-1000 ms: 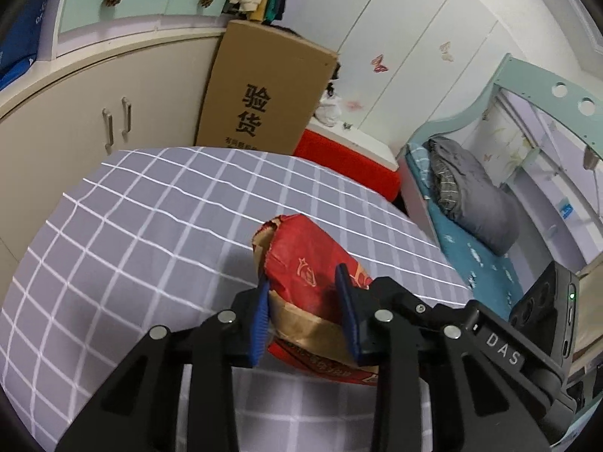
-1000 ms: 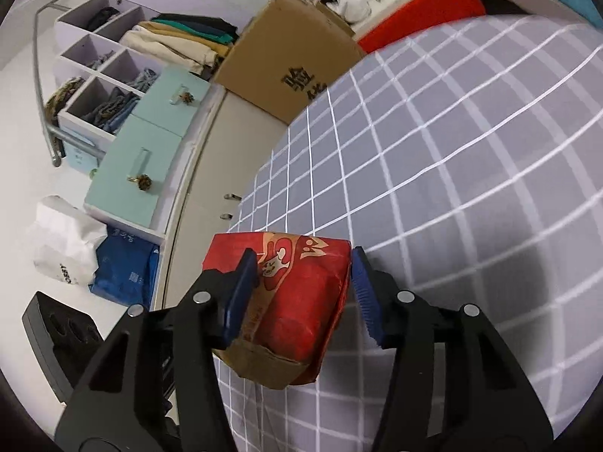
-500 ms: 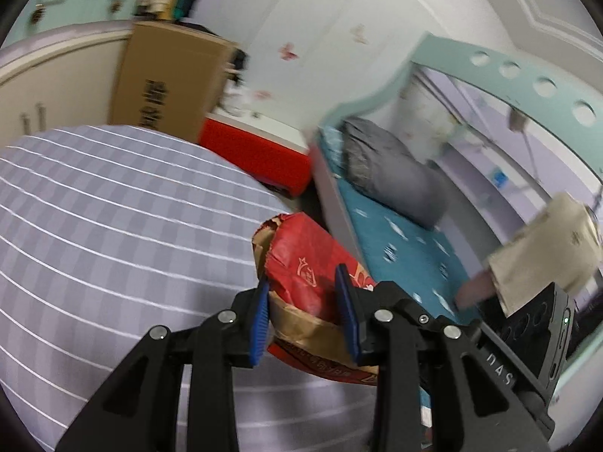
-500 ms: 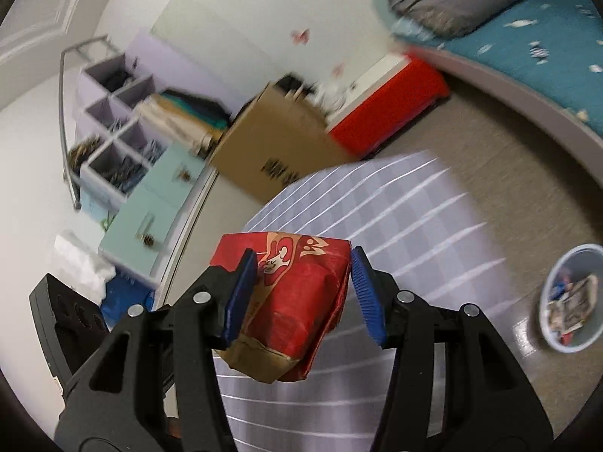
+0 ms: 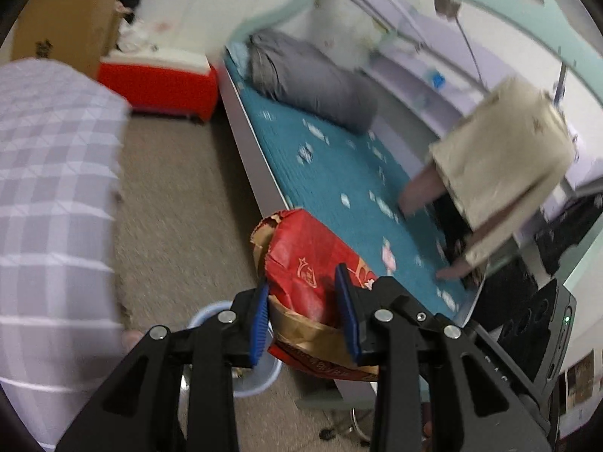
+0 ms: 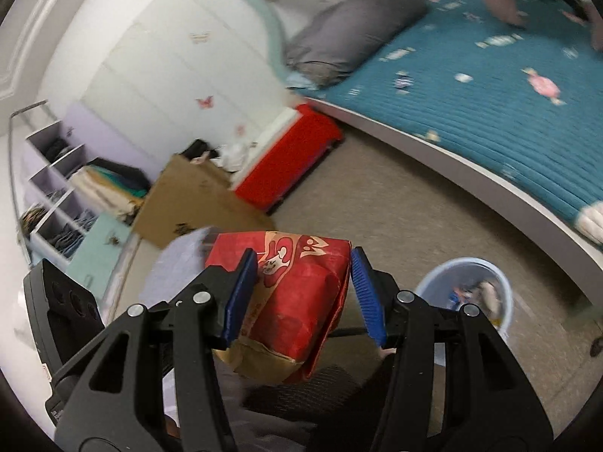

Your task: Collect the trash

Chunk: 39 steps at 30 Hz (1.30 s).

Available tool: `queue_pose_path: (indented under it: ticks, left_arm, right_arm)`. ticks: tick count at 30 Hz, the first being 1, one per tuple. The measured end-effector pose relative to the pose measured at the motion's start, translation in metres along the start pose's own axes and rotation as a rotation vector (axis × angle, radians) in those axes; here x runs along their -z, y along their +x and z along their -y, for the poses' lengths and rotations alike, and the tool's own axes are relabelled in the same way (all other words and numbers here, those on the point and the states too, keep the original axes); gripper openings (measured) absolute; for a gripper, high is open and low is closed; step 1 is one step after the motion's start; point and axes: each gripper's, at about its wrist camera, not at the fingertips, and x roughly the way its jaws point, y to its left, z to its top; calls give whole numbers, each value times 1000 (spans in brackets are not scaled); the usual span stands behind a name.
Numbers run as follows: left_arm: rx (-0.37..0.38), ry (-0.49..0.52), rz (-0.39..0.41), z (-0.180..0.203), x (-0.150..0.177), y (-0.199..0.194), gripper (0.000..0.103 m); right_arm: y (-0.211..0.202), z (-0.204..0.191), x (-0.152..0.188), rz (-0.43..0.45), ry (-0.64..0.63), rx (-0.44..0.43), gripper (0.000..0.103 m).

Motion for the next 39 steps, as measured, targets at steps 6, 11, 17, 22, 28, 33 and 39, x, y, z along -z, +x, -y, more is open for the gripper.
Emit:
queue_pose_path:
  ticks: [6,11,17,22,28,33,39]
  left_arm:
    - [4,-9,-126,3,32,67,32]
    - [-9,-20,-200,-7,47,107,32]
    - [-155,-1,-376,-34,62,157,60]
    - [-233,6,-396,-54,75,161,68]
    - [-273,78,-381,-41,74,147,71]
    - [-312,156,-313,-18,67,108,75]
    - [-351,203,-164,6,57,35,81]
  right_arm:
    - [11,60,6,-27,65,82,55]
    - [27,98,13,-58,110,120,55]
    - [54,131,21,-72,76,271,77]
    - [66,162,36,-154,123,324,77]
    - [53,153,41,-164,92,324,77]
    - [29,111,40,-118,-36,337,78]
    - [-9,66,39,-59,-156,305,80]
